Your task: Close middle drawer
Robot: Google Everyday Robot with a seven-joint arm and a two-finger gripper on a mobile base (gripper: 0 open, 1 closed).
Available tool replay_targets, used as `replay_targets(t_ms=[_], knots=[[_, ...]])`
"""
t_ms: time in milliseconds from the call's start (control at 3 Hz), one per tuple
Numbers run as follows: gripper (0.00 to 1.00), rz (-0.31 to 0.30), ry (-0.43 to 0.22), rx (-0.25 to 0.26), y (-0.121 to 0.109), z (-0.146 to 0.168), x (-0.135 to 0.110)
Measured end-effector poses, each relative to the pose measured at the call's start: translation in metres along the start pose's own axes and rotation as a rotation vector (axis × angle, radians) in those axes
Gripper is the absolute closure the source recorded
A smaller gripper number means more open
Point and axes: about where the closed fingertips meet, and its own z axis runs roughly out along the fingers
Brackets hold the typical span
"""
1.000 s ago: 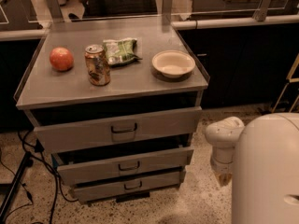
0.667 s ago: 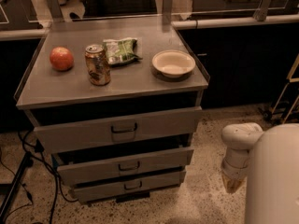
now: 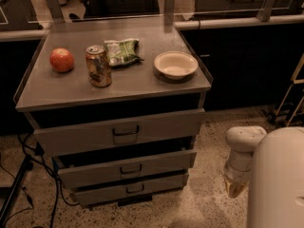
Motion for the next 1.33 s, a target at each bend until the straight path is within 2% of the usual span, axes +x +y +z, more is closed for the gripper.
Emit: replay_targets(t_ms=[333,667,1000,1333], knots=[[1.0,0.025,0.106,-0.128,0.001,0.03,0.012],[1.0,0.043,0.192,-0.296,0.027,0.048,-0.001],[1.0,0.064,0.201,-0.326,0.028,0.051,-0.006],[1.0,0.113,0.254,-0.398,0.031,0.062,-0.003]])
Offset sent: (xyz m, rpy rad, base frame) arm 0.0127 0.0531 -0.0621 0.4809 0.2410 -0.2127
